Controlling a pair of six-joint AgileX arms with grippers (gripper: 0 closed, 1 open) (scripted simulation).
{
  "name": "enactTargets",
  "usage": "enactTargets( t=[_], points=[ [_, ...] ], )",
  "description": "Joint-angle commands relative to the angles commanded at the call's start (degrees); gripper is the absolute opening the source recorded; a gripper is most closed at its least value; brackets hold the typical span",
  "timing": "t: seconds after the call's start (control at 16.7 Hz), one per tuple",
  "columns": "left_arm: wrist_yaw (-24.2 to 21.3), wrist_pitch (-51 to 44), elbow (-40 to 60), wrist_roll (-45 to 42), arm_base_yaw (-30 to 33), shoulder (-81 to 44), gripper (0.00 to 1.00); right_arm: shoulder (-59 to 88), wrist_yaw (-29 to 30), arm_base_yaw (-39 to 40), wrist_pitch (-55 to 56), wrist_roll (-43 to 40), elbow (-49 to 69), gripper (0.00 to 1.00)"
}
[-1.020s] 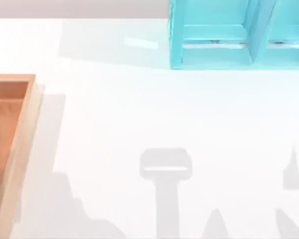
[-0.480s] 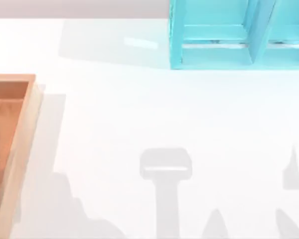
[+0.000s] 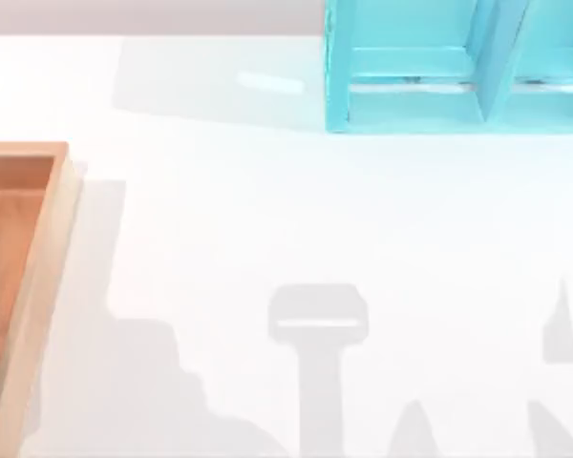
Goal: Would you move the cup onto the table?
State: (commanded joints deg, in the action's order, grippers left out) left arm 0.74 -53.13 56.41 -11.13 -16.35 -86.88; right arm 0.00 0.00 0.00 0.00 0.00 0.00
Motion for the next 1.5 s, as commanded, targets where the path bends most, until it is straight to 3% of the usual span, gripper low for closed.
enactTargets(
  t=[0.54,1.08,1.26,1.5],
  points=[
    [-0.5,-21.2,9.6,16.1,21.8,5.7,0.0,0.0,0.0,0.0,0.0,0.0,0.0,1.0],
    [-0.5,-23.2,11.6,17.6,23.7,4.2,0.0,0.0,0.0,0.0,0.0,0.0,0.0,1.0],
    [-0.5,-25.8,19.0,20.4,26.4,-2.4,0.0,0.0,0.0,0.0,0.0,0.0,0.0,1.0],
    [-0.5,-31.0,37.2,25.9,32.2,-16.3,0.0,0.0,0.0,0.0,0.0,0.0,0.0,1.0]
  ],
)
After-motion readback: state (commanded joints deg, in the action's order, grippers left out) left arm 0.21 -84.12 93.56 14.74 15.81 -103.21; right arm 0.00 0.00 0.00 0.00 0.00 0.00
